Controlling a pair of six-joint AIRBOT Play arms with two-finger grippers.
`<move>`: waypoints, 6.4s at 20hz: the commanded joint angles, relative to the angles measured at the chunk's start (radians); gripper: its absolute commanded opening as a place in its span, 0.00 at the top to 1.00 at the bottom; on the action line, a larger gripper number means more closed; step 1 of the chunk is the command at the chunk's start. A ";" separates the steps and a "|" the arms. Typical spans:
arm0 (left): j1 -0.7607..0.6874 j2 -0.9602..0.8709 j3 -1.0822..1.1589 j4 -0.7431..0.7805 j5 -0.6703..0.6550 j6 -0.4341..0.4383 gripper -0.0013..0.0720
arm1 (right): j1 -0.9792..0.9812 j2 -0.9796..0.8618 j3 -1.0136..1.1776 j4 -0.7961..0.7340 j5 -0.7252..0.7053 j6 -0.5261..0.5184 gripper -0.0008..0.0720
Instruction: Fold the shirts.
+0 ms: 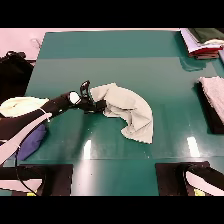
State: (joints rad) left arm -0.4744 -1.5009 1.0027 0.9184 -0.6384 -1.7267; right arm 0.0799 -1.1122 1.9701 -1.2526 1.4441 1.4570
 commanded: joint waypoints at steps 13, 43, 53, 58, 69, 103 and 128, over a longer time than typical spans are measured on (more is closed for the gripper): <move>0.198 0.129 0.249 0.100 -0.217 0.168 0.95 | -0.203 0.114 -1.435 0.423 -0.195 -0.175 0.37; 0.199 0.686 1.077 0.385 -0.205 0.192 0.96 | -0.588 0.353 -0.218 0.161 0.011 -0.126 0.97; 0.199 0.115 1.019 0.440 -0.476 0.190 0.95 | -0.279 -0.076 -0.209 -0.183 0.218 0.063 0.97; 0.199 -0.192 1.019 0.455 -0.469 0.182 0.95 | -0.173 -0.367 -0.208 -0.239 0.128 0.065 0.97; 0.418 -0.092 0.934 0.428 -0.787 0.124 0.21 | -0.300 -0.407 -0.218 0.124 0.135 -0.041 0.55; 0.178 0.497 -0.291 0.172 -0.305 0.068 0.95 | -0.417 0.044 -0.926 0.048 0.004 -0.098 0.57; 0.178 0.619 0.010 0.248 -0.298 0.006 0.95 | -0.585 0.027 -1.116 0.364 -0.239 -0.229 0.97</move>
State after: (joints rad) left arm -0.2962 -0.9485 0.8959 1.1389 -0.9394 -1.7184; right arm -0.5308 -1.2064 0.7834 -0.8963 1.1633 1.2419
